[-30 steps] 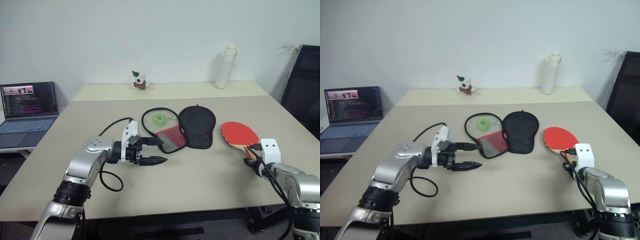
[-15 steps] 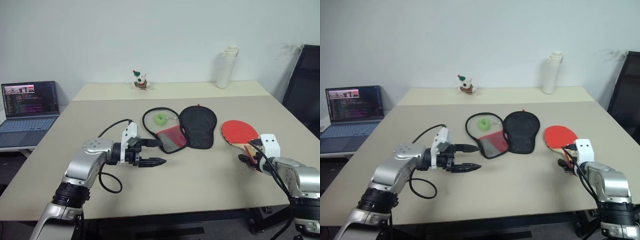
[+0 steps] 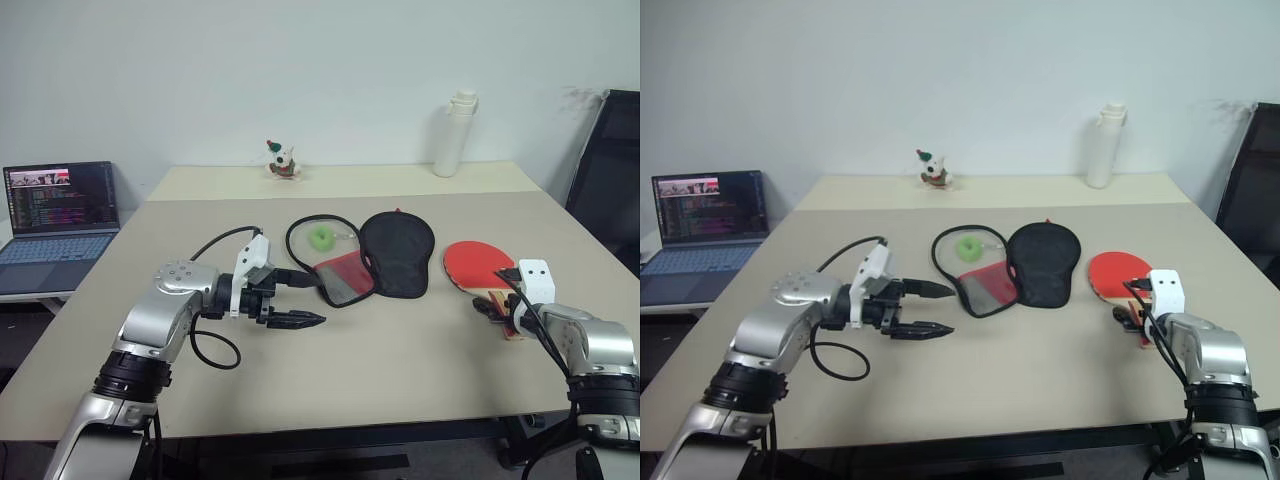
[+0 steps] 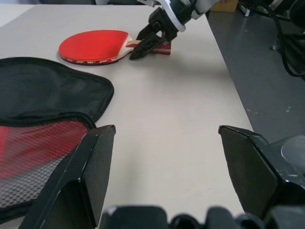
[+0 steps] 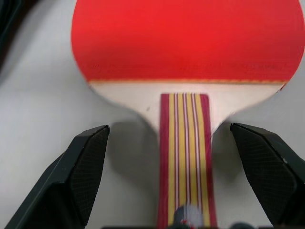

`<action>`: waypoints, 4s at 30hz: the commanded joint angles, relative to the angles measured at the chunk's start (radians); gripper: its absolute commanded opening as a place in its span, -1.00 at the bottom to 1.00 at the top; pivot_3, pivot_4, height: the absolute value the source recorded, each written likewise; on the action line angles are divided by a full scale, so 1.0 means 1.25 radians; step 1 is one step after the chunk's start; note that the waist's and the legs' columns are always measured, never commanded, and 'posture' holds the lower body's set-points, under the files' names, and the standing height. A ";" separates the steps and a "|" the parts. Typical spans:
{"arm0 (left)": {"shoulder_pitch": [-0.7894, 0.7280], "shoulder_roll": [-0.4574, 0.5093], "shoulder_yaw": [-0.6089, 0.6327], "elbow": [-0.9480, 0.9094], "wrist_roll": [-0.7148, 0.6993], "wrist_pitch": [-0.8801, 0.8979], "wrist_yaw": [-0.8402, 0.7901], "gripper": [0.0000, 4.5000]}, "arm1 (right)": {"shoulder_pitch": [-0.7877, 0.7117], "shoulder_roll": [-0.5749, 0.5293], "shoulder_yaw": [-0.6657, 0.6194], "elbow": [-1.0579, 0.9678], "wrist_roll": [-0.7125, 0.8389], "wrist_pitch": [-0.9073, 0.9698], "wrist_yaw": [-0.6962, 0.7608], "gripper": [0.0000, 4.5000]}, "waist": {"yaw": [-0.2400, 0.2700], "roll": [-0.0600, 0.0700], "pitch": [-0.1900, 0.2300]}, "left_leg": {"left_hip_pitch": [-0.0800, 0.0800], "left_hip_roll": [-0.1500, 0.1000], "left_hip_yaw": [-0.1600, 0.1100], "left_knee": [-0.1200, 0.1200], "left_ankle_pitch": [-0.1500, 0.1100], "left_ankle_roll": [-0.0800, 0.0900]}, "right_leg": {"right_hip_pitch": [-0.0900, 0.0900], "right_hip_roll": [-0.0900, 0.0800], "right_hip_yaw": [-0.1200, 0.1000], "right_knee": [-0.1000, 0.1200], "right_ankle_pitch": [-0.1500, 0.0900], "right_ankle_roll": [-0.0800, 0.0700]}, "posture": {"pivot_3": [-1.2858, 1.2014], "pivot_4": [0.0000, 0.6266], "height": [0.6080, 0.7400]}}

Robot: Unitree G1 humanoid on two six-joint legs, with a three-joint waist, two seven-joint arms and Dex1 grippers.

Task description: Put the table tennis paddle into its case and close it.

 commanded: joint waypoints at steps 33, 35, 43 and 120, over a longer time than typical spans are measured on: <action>0.107 0.043 0.056 -0.128 -0.030 0.041 0.076 0.69 | -0.281 0.340 -0.015 0.001 0.020 -0.039 -0.254 -0.52 | -0.013 0.001 0.001 | -0.002 0.000 -0.001 -0.001 0.000 0.000 | -0.003 -0.001 0.000 0.001 0.002 -0.004 | 0.03 -0.52 1.00; 0.112 0.045 0.058 -0.132 -0.032 0.042 0.081 0.69 | -0.293 0.358 -0.003 0.065 0.007 -0.089 -0.256 -0.52 | -0.012 0.001 0.001 | -0.002 0.000 -0.001 -0.001 0.000 0.000 | -0.003 -0.001 0.000 0.001 0.002 -0.004 | 0.03 -0.52 1.00; 0.120 0.051 0.062 -0.138 -0.033 0.043 0.093 0.69 | -0.375 0.367 0.006 0.342 -0.024 -0.276 -0.264 -0.52 | -0.009 0.001 0.001 | -0.002 0.000 -0.001 -0.001 0.000 0.000 | -0.003 -0.001 0.000 0.001 0.002 -0.004 | 0.03 -0.52 1.00; -0.423 -0.303 0.041 0.966 0.370 -0.367 0.481 -0.99 | -0.025 -0.007 0.027 -0.543 0.373 0.162 0.102 1.00 | 0.004 -0.002 0.001 | -0.003 -0.001 -0.001 0.001 -0.001 0.000 | -0.002 -0.001 -0.003 0.001 0.001 -0.002 | 0.03 -0.52 1.00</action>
